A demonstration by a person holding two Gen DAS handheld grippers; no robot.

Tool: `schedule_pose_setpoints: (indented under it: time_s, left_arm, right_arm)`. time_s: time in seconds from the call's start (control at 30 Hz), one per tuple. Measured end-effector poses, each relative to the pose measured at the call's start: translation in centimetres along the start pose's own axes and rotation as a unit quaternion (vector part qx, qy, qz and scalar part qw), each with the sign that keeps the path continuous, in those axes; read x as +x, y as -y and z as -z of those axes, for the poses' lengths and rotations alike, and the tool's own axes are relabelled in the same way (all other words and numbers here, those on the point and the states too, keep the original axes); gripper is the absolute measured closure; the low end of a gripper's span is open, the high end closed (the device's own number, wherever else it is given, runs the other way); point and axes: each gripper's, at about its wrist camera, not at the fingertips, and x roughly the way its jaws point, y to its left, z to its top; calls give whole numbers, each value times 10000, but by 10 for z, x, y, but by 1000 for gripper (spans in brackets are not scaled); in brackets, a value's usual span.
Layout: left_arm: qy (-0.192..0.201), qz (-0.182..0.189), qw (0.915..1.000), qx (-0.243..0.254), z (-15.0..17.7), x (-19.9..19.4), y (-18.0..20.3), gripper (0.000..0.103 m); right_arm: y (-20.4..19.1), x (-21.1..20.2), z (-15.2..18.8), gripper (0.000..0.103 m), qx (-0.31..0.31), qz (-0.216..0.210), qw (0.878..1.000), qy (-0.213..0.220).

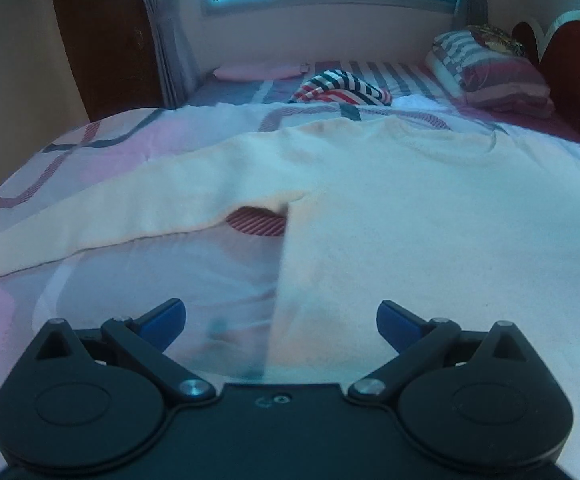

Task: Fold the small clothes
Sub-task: 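Carry the cuff across the sweater body with the right tool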

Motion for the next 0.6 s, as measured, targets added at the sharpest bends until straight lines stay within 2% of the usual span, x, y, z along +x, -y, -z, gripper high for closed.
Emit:
schedule_pose_setpoints:
  time_s: [0.1,0.27,0.43,0.6]
  left_arm:
    - [65,-59,10000,-32,1,-5,-7,1]
    - [24,-104,9989,-458,-2,-6,-26,1]
    - [55,-155,9980,-616,-4,-7,-34,1]
    - [43,-216,9969,-751,-3,-5,-43,1]
  right_arm:
    - [-47,6,9,100,-158,-458,9987,-182]
    - [-142,14,38,100,-741,-1148,9899,-367]
    - [-223,13,76,100,-1372,-1576,9767,-484]
    - [-272,10,111,100,-1834,-1820,9649,-479]
